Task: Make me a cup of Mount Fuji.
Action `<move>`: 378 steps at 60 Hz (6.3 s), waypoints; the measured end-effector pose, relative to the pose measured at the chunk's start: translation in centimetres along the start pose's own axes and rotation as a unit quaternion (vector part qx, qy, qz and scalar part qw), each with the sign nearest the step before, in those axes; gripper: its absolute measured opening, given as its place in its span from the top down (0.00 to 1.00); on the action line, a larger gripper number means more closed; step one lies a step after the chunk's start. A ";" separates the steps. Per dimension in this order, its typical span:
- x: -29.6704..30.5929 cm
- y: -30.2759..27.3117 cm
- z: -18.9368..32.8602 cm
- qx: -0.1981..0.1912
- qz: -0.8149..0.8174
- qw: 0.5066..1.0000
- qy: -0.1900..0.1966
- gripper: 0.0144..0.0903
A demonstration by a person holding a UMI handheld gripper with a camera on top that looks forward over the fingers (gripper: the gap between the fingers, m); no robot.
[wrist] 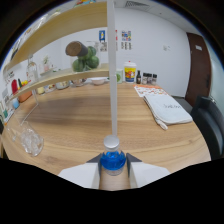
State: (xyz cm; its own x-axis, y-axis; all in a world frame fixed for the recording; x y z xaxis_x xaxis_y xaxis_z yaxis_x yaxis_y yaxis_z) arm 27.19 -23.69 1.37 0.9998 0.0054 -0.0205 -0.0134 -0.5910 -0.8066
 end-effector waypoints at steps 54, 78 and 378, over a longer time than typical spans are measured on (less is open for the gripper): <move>-24.5 -12.0 -10.8 0.092 0.052 0.994 -0.013 0.07; -33.8 -30.7 -16.8 0.177 0.019 0.984 -0.031 0.07; -26.3 -27.9 -18.7 0.192 -0.004 0.981 0.030 0.06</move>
State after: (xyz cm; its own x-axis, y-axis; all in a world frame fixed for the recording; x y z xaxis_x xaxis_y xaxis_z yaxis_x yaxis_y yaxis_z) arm 1.62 -22.39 35.46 0.9989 -0.0450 0.0120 0.0007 -0.2444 -0.9697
